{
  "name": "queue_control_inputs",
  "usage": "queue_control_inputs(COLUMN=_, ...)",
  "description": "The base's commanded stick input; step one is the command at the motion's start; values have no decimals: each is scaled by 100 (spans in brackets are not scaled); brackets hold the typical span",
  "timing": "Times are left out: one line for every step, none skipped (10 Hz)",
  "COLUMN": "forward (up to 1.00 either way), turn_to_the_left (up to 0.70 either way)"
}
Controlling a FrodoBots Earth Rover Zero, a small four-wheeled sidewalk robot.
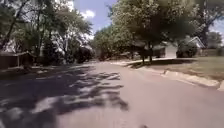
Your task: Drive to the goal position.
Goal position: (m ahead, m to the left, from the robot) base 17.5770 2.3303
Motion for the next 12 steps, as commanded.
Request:
queue_control_inputs(forward=85, turn_to_the_left=-23)
queue_control_inputs(forward=85, turn_to_the_left=-13)
queue_control_inputs(forward=85, turn_to_the_left=-3)
queue_control_inputs(forward=85, turn_to_the_left=0)
queue_control_inputs(forward=85, turn_to_the_left=0)
queue_control_inputs(forward=85, turn_to_the_left=0)
queue_control_inputs(forward=85, turn_to_the_left=0)
queue_control_inputs(forward=85, turn_to_the_left=0)
queue_control_inputs(forward=85, turn_to_the_left=0)
queue_control_inputs(forward=85, turn_to_the_left=0)
queue_control_inputs(forward=85, turn_to_the_left=0)
queue_control_inputs(forward=85, turn_to_the_left=0)
